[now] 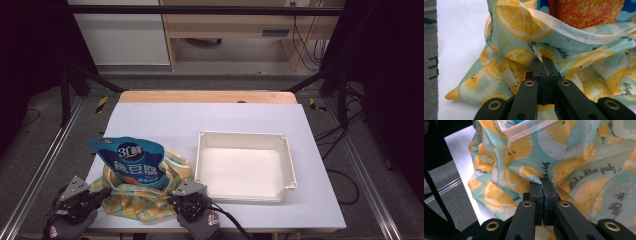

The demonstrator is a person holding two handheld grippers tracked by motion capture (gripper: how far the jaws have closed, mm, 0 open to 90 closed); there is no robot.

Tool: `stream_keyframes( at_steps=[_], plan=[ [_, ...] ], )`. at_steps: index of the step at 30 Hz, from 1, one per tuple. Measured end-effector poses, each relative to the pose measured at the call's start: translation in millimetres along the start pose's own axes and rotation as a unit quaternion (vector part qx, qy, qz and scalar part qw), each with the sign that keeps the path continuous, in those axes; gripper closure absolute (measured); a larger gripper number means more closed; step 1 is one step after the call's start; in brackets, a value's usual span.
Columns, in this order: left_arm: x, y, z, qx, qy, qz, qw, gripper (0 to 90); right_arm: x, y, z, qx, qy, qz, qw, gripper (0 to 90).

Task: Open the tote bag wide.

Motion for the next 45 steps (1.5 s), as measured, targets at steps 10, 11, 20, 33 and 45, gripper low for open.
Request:
stream_keyframes(
  at_steps=[10, 11, 20, 33, 45],
  plan=[
    [-2.2, 3.2, -5.6, 0.024, 0.0, -0.01, 0.9997, 89.1, -1.6, 7.9, -5.6, 0.014, 0.008, 0.001, 0.9999, 88.9],
    [-1.9, 3.4, -5.8, 0.026, -0.002, -0.014, 0.9996, 89.1, -1.7, 8.5, -6.2, 0.015, 0.008, 0.0, 0.9999, 88.9],
    [-2.8, 4.7, -8.6, 0.035, -0.001, -0.016, 0.9993, 88.6, -3.2, 10.2, -8.7, 0.023, 0.012, 0.002, 0.9997, 88.8],
    [-5.0, 7.0, -12.6, 0.054, -0.002, -0.028, 0.9982, 88.7, -2.8, 11.8, -10.6, 0.024, 0.017, 0.012, 0.9995, 87.0],
    [-6.8, 8.7, -16.4, 0.071, 0.0, -0.034, 0.9969, 89.0, 8.2, -3.3, 27.8, -0.027, 0.005, 0.021, 0.9994, 77.8]
  ],
)
Point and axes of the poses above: each handheld gripper's, and its own axes: z roughly backward along the jaws, y roughly out of its underside, x roughly to its left, the point moved 5 cm from there along -z, roughly forward along the jaws, and after that the axes turned 10 degrees about -y, right-handed, at the moved point
